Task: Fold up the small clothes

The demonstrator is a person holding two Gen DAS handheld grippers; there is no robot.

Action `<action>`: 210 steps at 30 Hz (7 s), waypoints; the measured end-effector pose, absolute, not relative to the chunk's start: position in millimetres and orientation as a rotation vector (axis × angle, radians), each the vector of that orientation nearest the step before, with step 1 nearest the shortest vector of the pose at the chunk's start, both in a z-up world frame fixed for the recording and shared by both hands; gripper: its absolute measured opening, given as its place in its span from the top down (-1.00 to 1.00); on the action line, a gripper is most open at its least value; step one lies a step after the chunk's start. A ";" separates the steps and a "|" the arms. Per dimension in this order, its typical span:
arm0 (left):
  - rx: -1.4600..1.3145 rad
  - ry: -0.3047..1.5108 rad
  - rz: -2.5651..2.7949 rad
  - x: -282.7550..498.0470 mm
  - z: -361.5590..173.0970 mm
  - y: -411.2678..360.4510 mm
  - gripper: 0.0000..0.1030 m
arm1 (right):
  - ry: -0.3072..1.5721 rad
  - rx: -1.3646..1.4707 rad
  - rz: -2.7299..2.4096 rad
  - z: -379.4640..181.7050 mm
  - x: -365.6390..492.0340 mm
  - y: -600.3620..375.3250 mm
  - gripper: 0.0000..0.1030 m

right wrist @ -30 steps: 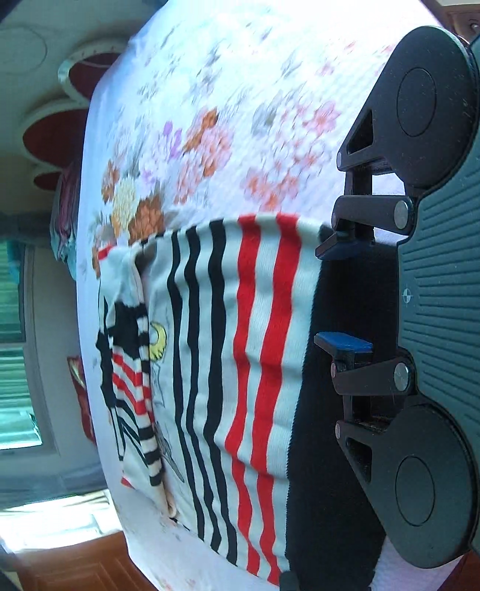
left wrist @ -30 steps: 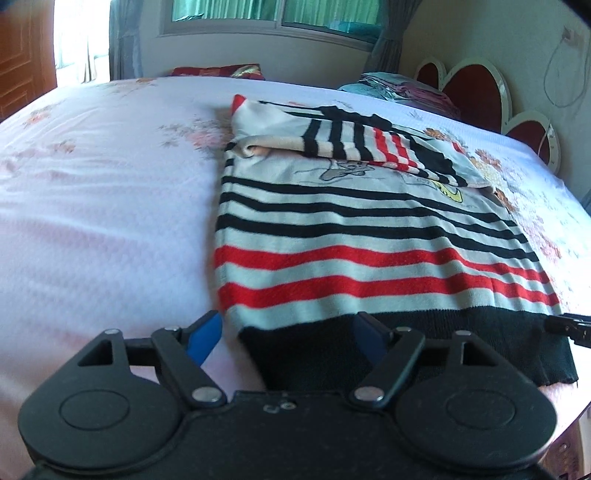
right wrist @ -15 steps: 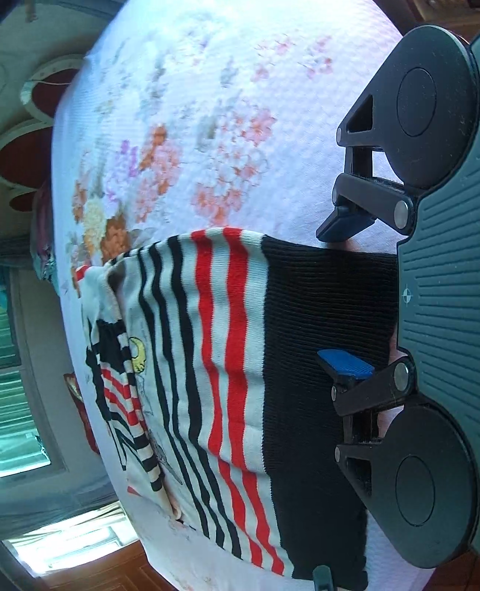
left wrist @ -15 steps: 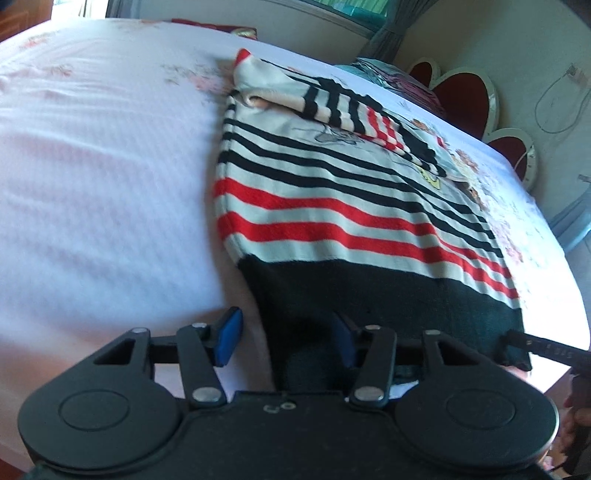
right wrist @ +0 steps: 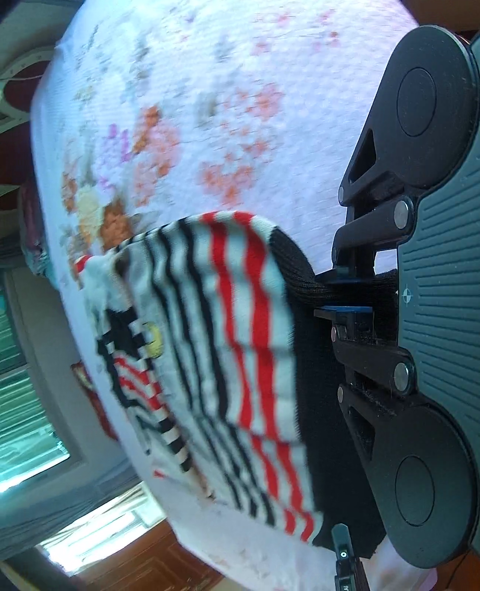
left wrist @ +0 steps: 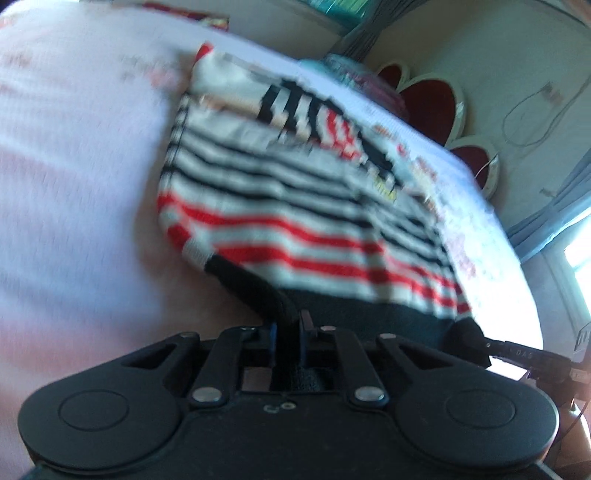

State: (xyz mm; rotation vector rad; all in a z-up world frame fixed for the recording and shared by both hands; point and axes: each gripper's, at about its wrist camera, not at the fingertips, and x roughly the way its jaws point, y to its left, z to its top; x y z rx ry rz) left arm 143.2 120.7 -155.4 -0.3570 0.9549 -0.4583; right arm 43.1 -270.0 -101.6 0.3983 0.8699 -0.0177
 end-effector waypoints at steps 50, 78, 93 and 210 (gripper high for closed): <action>-0.482 0.919 -0.125 511.2 -157.9 69.5 0.49 | 0.821 0.598 0.016 -120.1 443.1 -373.9 0.68; -0.034 0.809 -0.183 496.4 -162.6 38.7 0.92 | 0.791 0.202 0.122 -137.4 465.9 -350.8 0.91; -0.056 0.708 -0.057 493.3 -174.3 51.9 0.90 | 0.730 0.222 -0.011 -150.5 469.4 -370.5 0.91; -0.729 0.902 -0.187 343.0 -191.4 120.5 -0.67 | 0.733 0.108 0.180 -109.3 337.1 -196.5 -0.03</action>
